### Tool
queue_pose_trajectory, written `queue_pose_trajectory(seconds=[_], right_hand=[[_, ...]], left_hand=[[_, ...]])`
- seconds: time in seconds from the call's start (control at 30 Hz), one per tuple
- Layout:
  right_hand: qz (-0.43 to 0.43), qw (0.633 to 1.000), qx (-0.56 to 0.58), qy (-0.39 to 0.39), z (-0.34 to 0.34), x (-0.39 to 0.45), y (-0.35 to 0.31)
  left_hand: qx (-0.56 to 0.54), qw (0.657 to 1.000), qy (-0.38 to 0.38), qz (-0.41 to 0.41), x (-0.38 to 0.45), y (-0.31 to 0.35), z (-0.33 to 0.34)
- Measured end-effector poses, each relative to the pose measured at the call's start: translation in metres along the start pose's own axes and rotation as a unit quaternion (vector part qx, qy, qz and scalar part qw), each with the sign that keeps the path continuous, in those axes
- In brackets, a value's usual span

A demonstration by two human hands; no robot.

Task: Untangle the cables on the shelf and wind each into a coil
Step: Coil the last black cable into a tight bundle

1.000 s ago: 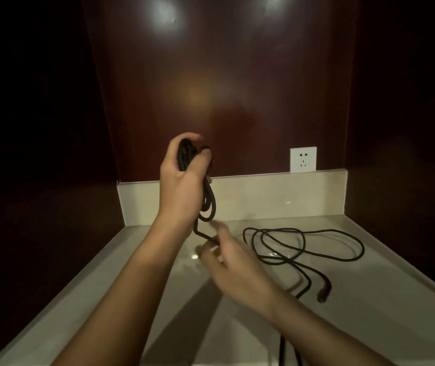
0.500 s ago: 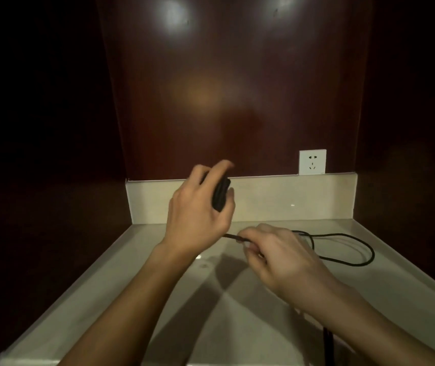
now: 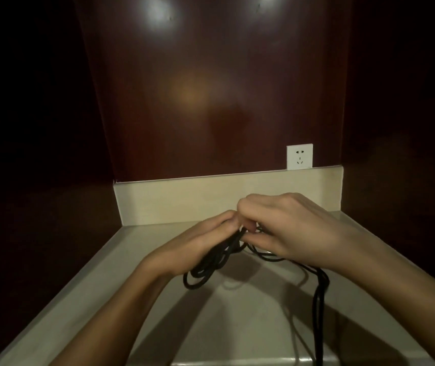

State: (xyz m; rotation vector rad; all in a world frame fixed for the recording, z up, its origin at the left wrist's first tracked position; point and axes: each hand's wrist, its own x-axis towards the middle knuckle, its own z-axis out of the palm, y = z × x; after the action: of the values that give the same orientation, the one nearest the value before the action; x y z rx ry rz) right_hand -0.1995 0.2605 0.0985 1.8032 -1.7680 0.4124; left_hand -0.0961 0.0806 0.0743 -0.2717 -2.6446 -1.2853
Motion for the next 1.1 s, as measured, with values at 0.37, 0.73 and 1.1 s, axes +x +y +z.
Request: queue_pose_trajectory(seconds=[0.37, 0.73, 1.1], right_hand=[[0.183, 0.958, 0.216, -0.052, -0.014, 0.013, 0.027], [0.372, 0.79, 0.464, 0.147, 0.061, 0.011, 0.003], [0.227, 0.94, 0.25, 0.045, 0.076, -0.001, -0.02]], left_hand=[[-0.098, 0.993, -0.009, -0.071, -0.017, 0.003, -0.008], [-0.42, 0.903, 0.078, 0.044, -0.016, 0.009, 0.002], [-0.505, 0.829, 0.236, 0.04, -0.011, 0.021, 0.003]])
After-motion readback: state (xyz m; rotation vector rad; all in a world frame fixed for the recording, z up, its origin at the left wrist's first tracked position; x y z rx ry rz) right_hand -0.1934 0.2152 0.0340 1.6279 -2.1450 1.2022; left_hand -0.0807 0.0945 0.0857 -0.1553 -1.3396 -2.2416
